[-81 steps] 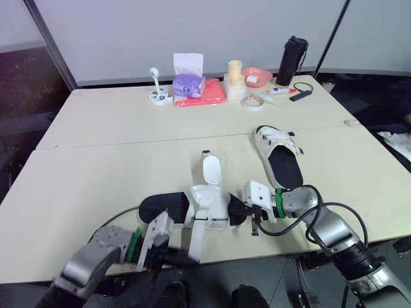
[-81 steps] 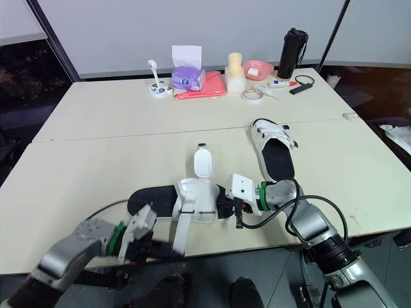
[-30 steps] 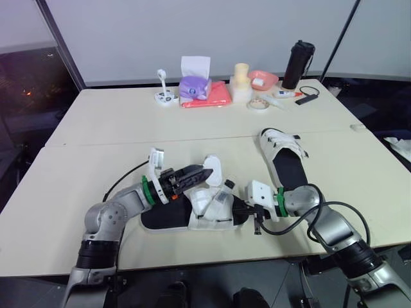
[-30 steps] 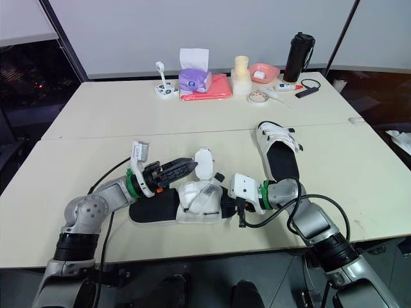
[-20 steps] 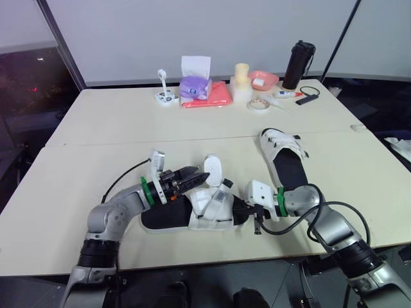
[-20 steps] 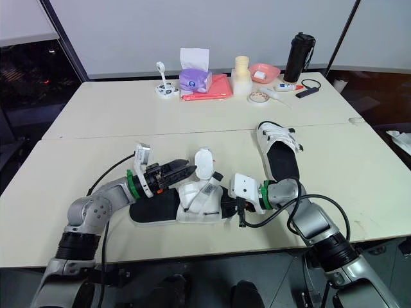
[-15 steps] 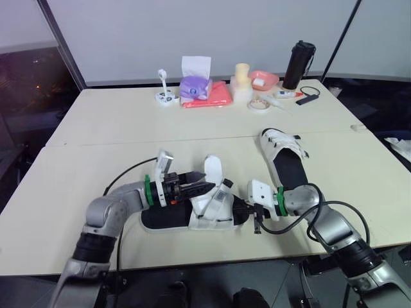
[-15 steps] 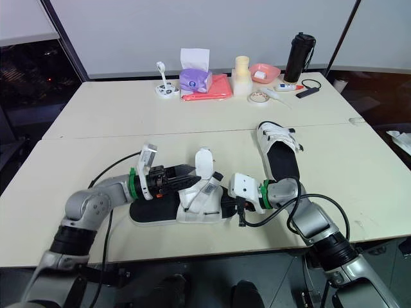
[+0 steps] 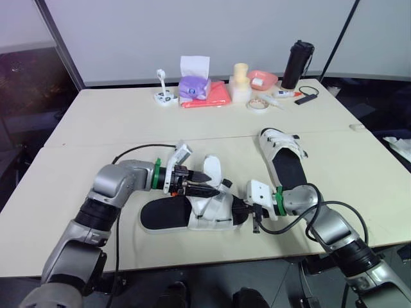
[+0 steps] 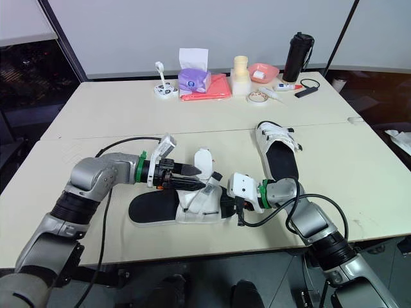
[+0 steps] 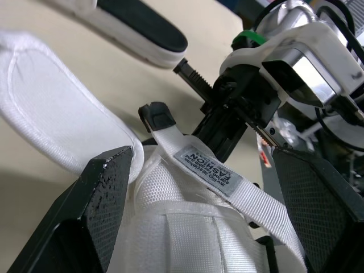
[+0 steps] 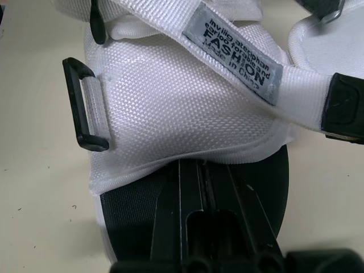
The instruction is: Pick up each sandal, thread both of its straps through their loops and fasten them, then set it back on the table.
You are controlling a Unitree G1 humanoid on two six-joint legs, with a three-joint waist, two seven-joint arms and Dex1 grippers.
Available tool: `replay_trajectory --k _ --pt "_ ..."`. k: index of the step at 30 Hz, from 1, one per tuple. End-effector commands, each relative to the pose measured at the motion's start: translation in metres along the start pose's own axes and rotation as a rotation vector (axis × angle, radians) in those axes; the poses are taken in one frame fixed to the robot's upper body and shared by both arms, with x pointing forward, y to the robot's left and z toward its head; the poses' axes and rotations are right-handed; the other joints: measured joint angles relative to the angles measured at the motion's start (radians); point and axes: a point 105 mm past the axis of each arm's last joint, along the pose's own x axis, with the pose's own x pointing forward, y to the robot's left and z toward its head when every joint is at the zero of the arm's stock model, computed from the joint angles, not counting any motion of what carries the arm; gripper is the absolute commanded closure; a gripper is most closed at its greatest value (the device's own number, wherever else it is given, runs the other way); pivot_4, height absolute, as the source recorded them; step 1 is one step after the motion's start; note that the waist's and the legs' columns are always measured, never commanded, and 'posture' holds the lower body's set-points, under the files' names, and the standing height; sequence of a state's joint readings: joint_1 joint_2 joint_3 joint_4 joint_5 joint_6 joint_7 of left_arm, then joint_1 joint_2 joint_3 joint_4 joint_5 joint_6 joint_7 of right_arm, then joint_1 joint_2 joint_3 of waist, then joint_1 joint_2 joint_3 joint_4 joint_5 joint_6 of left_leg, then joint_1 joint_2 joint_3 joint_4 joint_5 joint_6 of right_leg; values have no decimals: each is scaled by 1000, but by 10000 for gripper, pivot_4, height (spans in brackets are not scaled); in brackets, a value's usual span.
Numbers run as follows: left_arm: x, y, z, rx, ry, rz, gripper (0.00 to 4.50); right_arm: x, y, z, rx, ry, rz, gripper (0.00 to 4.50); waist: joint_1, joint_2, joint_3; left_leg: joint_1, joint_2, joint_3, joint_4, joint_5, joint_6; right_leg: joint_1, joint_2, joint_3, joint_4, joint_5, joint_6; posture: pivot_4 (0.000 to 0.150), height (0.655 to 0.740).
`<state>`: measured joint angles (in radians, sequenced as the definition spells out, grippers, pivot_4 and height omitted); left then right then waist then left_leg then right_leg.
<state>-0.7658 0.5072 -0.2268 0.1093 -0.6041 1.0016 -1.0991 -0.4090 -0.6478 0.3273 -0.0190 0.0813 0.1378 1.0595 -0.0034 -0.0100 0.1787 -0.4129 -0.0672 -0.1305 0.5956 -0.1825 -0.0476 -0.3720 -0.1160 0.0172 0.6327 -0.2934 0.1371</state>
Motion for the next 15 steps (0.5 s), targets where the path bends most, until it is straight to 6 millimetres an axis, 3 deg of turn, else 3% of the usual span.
replay_trajectory --k 1,9,15 --pt "4 -18 6 -21 44 -97 4691 -2 3 -28 52 112 -23 45000 -4 0 0 0 0 0 0 0 0 0 0 0 0 0 0 1500 7400" --pt "16 -23 -5 -6 166 -122 4691 -1 2 -29 48 115 -31 45000 -7 -1 0 0 -1 -1 0 0 0 0 0 0 0 0 1 1500 7400" --pt "27 -22 -4 2 158 -122 4691 0 3 -28 49 114 -35 45000 -7 -1 0 0 -1 -1 0 0 0 1 0 0 0 0 1 1500 7400"
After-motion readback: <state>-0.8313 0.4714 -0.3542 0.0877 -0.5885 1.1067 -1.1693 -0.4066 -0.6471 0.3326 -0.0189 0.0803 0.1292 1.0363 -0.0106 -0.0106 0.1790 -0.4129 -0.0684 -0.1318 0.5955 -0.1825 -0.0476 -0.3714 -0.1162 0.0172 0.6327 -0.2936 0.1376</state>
